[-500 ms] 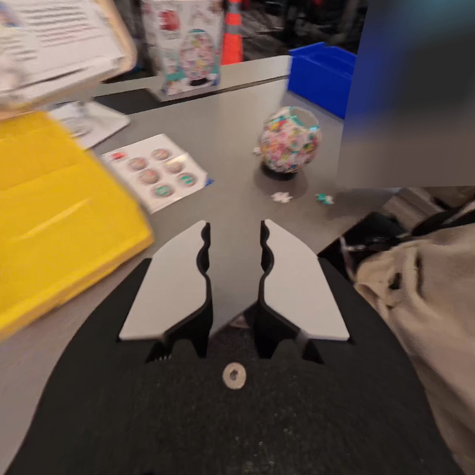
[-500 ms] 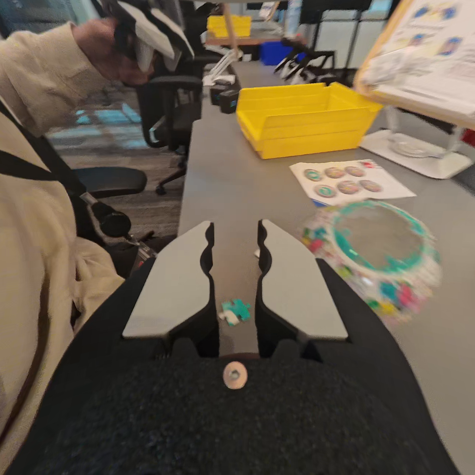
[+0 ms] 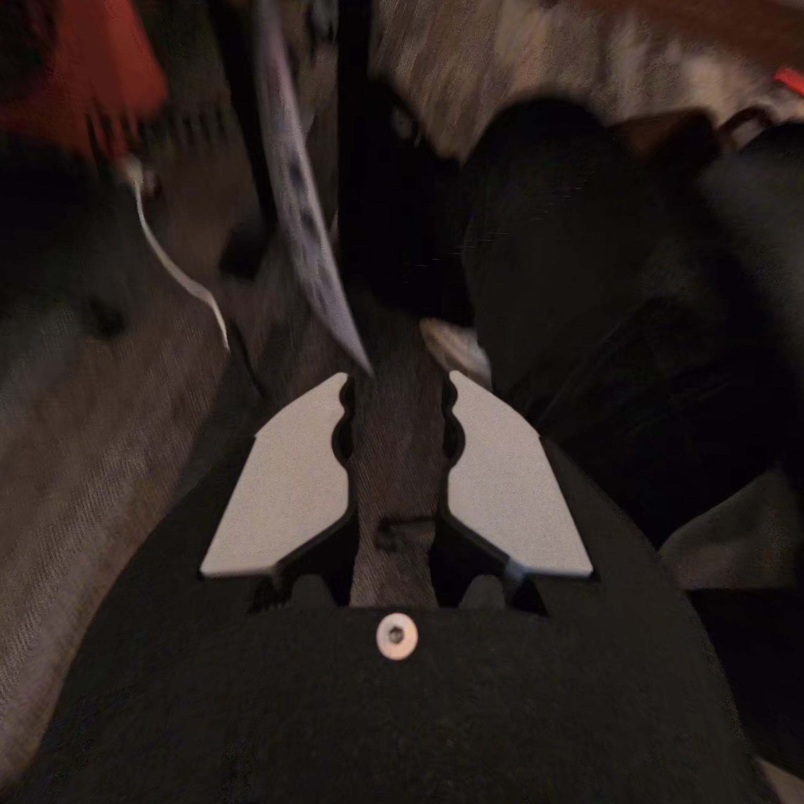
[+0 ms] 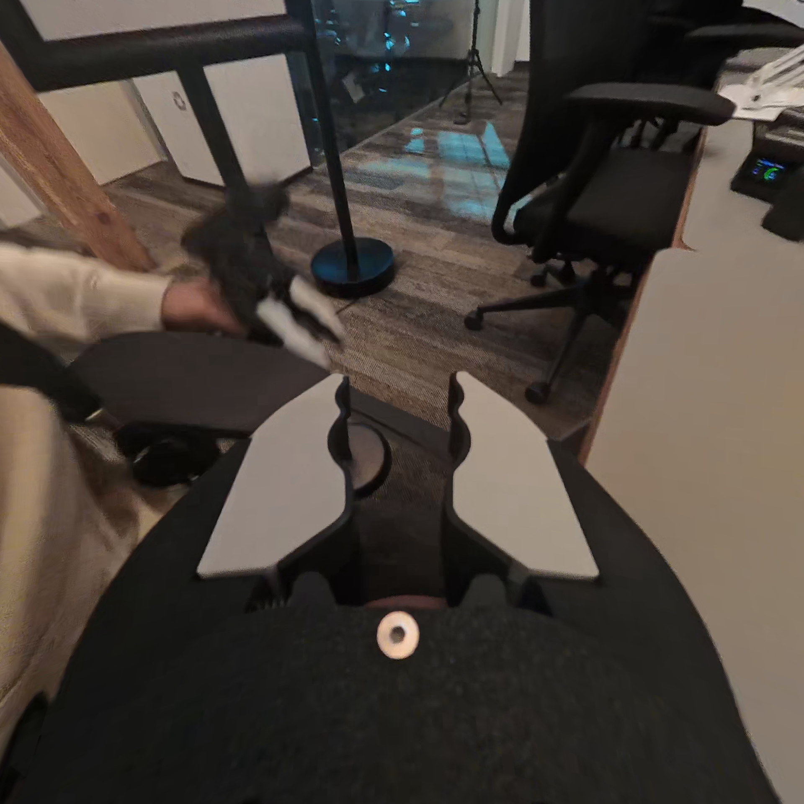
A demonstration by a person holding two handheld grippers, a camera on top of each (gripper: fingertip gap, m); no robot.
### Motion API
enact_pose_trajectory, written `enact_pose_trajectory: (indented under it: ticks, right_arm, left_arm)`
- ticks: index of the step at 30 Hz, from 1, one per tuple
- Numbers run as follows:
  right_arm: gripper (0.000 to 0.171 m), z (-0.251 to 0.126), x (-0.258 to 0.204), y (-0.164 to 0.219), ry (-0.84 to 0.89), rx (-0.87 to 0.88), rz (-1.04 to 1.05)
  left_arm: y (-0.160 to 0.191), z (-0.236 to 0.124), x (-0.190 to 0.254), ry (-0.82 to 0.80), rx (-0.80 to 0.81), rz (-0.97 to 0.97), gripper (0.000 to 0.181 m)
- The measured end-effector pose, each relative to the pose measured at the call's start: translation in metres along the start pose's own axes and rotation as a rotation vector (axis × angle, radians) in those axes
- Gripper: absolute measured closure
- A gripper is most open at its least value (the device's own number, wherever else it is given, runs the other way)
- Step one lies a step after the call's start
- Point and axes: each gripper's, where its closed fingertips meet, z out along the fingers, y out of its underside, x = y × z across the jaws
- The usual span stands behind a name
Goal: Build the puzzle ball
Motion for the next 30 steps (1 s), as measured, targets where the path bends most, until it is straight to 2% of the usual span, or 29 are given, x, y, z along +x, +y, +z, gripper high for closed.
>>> enact_pose_trajectory:
  ticks: [2, 5, 9, 12, 15, 17, 20, 25, 28, 30]
  right_arm:
    - [0.129, 0.027, 0.011, -0.011, -0.003, 0.026, 0.005]
    - [0.129, 0.06, 0.014, -0.023, 0.015, 0.023, -0.031]
    - [0.129, 0.094, -0.025, -0.039, -0.059, 0.058, 0.019]
    - [0.13, 0.117, -0.058, -0.05, -0.112, 0.084, 0.064]
    - [0.132, 0.149, -0.08, -0.061, -0.132, 0.109, 0.101]
    - [0.132, 0.173, -0.091, -0.062, -0.111, 0.103, 0.099]
    - [0.132, 0.199, -0.109, -0.057, -0.078, 0.074, 0.094]
    - [0.132, 0.234, -0.145, -0.022, -0.056, 0.039, 0.042]
    - [0.132, 0.244, -0.143, -0.014, -0.041, 0.068, 0.159]
    - [0.125, 0.248, -0.147, -0.012, -0.059, 0.033, 0.208]
  left_arm:
    - [0.086, 0.007, -0.007, -0.052, -0.055, -0.158, 0.144]
    - [0.22, 0.001, -0.037, -0.216, -0.11, -0.356, 0.146]
    - [0.397, -0.028, -0.118, -0.526, -0.274, -0.501, 0.142]
    - [0.508, -0.058, -0.169, -0.623, -0.398, -0.639, 0.144]
    - [0.592, -0.095, -0.194, -0.705, -0.461, -0.854, 0.143]
    - [0.624, -0.113, -0.203, -0.767, -0.413, -0.994, 0.143]
    - [0.639, -0.115, -0.219, -0.806, -0.244, -1.137, 0.14]
    - [0.646, -0.083, -0.254, -0.827, -0.085, -1.135, 0.132]
    - [0.66, -0.068, -0.276, -0.865, -0.082, -1.102, 0.132]
    - [0.672, -0.059, -0.295, -0.874, -0.117, -1.092, 0.131]
